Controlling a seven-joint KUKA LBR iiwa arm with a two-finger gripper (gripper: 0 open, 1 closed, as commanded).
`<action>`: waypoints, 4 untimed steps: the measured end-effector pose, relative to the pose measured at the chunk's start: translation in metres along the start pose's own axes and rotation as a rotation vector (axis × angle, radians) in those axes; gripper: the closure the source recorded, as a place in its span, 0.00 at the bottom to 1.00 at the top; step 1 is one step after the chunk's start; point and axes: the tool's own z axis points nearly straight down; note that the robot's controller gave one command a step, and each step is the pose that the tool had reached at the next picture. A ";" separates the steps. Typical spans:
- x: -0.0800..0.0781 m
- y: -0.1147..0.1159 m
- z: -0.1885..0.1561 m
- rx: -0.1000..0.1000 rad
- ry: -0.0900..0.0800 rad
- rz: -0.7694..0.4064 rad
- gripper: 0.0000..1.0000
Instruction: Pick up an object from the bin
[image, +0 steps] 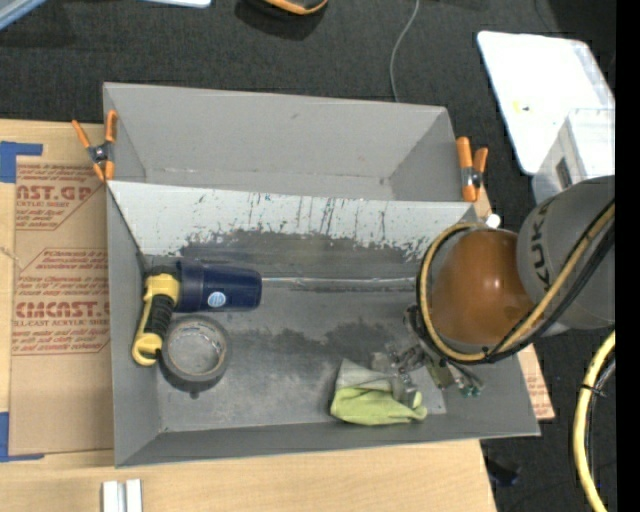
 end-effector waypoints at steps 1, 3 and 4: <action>0.004 -0.015 -0.008 0.002 0.002 0.030 1.00; 0.000 0.000 -0.047 0.002 0.002 0.057 1.00; 0.000 -0.003 -0.033 0.001 0.004 0.069 1.00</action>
Offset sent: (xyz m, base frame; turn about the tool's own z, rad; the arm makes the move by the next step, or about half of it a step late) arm 0.0000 0.0000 0.0000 0.0000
